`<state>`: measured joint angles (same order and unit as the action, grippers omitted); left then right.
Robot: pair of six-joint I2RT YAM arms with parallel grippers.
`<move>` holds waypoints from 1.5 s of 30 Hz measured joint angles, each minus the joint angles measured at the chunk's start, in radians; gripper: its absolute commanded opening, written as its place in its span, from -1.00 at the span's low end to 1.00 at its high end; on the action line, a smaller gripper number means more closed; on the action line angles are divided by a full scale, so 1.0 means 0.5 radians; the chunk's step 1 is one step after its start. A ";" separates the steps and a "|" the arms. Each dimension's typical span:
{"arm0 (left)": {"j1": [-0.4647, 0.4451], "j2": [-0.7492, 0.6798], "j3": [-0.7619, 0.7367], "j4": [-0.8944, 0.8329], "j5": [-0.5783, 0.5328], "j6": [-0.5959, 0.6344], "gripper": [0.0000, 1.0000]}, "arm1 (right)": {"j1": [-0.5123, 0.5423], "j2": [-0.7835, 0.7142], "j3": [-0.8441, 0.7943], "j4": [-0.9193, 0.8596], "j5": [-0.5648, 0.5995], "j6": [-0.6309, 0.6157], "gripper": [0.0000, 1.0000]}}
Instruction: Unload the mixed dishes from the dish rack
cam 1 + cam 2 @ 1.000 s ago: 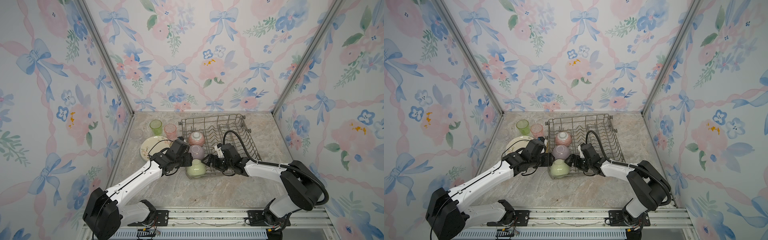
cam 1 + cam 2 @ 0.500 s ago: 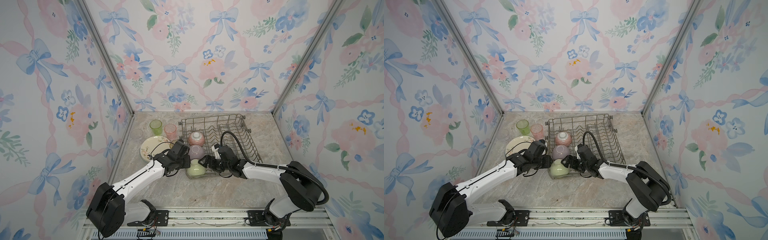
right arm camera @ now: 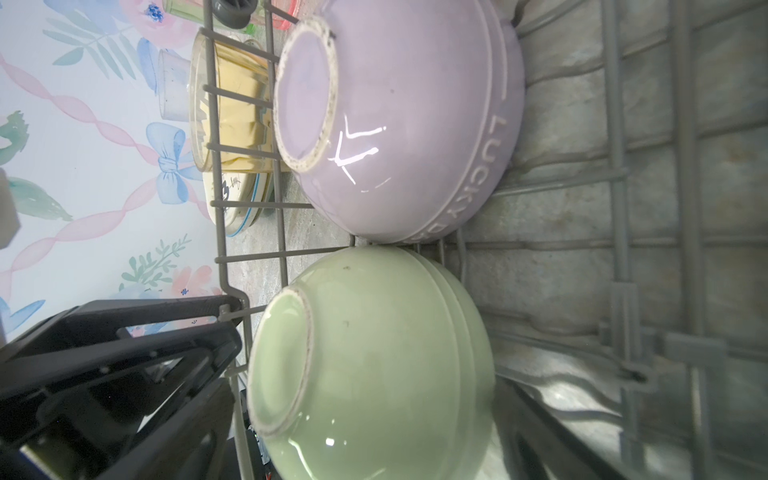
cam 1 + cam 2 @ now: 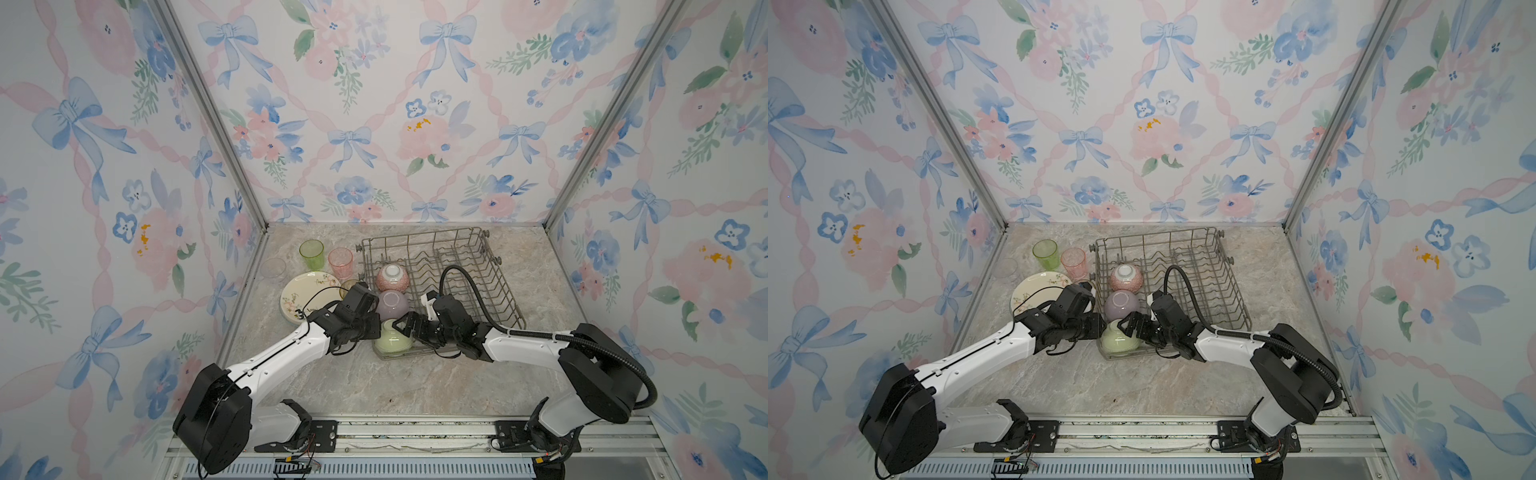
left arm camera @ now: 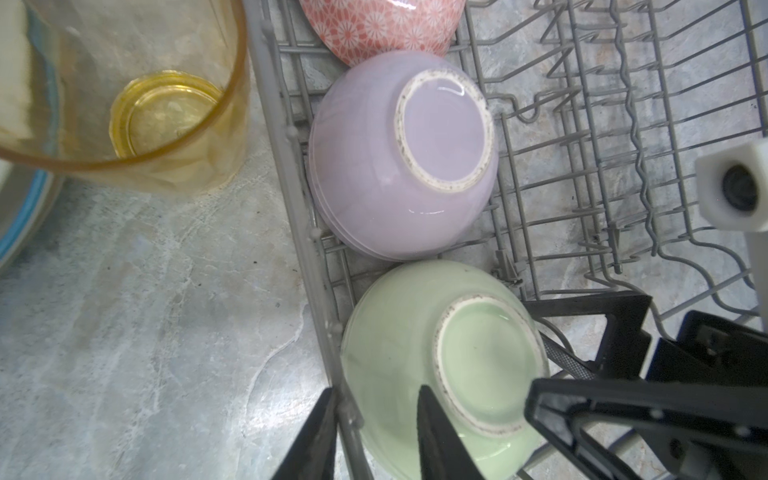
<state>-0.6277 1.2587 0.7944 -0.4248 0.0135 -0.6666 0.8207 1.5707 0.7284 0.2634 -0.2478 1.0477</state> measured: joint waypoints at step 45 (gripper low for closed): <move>0.018 0.032 -0.031 0.025 0.021 0.017 -0.43 | 0.027 0.048 0.113 -0.130 -0.017 0.137 0.61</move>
<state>-0.6189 1.2747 0.7788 -0.4122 0.0242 -0.6582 0.8341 1.5948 0.7849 0.1986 -0.2562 1.1160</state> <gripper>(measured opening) 0.287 0.849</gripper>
